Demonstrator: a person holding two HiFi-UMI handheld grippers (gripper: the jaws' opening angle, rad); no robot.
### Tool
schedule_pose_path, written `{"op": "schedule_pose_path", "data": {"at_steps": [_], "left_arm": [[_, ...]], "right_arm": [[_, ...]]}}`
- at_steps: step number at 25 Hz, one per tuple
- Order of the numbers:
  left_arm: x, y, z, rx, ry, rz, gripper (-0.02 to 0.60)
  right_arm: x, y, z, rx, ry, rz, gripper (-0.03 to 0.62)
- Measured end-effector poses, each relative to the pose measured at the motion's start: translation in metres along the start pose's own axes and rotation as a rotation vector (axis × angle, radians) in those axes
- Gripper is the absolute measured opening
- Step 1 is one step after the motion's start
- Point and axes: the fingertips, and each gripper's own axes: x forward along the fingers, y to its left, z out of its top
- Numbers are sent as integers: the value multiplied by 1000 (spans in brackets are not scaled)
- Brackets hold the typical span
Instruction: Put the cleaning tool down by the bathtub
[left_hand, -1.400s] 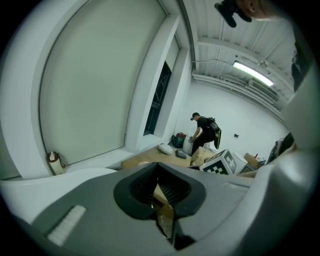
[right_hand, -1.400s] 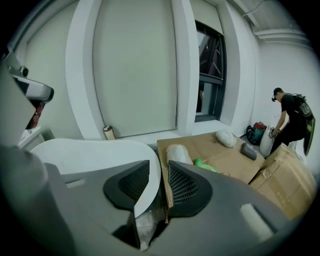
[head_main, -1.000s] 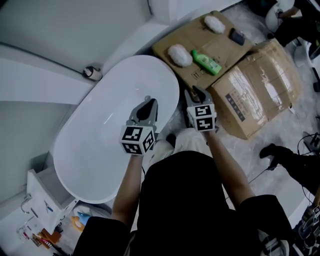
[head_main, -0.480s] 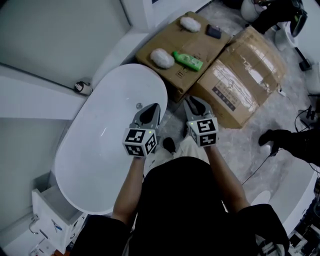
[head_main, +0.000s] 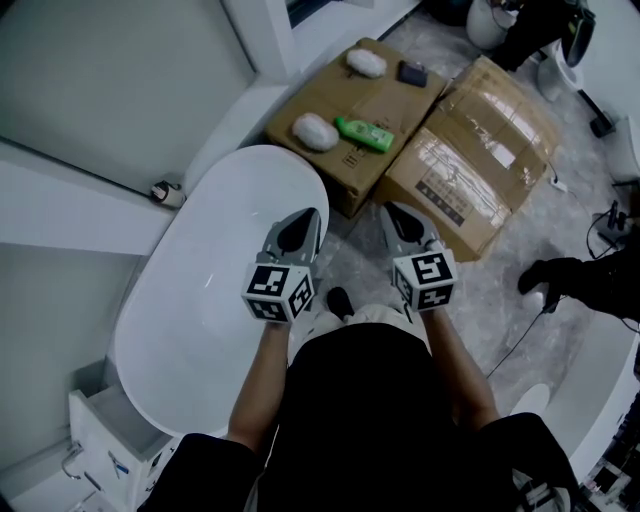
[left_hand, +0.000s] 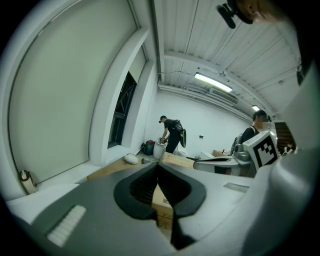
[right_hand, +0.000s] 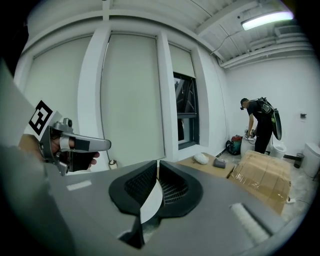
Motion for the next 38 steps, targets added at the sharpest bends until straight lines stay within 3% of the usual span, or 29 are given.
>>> {"op": "schedule_pose_path", "data": {"at_steps": [18, 38], "left_arm": [[-8, -38, 34, 50, -49, -51, -2], [-12, -34, 41, 84, -43, -52, -2]], "right_arm": [[-48, 16, 50, -20, -99, 65, 9], [-51, 21, 59, -13, -106, 84, 8]]}}
